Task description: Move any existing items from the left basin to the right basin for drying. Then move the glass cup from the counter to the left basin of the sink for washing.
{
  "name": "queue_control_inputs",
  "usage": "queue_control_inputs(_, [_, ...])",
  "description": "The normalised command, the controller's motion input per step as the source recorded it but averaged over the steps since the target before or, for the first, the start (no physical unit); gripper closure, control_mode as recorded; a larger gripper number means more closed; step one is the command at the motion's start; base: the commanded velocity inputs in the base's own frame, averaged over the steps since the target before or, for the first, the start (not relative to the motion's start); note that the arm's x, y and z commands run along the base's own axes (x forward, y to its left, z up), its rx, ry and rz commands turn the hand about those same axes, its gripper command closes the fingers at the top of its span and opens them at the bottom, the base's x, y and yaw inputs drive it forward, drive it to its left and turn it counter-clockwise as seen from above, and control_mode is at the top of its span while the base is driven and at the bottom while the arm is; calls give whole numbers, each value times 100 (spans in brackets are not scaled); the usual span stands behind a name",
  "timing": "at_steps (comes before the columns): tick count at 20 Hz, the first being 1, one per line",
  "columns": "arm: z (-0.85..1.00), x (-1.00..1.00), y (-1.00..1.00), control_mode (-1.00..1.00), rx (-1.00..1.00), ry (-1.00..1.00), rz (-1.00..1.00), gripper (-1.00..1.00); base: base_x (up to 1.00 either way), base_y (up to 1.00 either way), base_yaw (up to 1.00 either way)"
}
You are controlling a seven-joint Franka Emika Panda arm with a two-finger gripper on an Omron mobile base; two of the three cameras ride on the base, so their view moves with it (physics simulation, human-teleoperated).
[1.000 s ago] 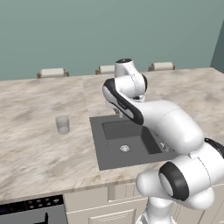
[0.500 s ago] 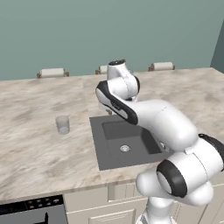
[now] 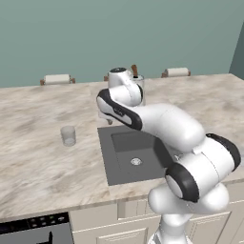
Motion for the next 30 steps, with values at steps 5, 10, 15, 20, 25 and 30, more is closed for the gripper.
queue_control_inputs(5, [-10, 26, 34, -100, 0, 0, 1, -100, 0, 0, 0])
queue_control_inputs(10, [-16, 21, 33, -100, 0, 0, 1, -100, 0, 0, 0])
queue_control_inputs(15, [-19, 21, 25, -100, 0, 0, 2, -100, 0, 0, 0])
queue_control_inputs(20, [-19, 22, 26, -100, 0, 0, 2, -100, 0, 0, 0])
queue_control_inputs(25, [-14, 23, 27, -100, 0, 0, 2, -100, 0, 0, 0])
queue_control_inputs(30, [-13, 24, 29, -100, 0, 0, 1, -100, 0, 0, 0])
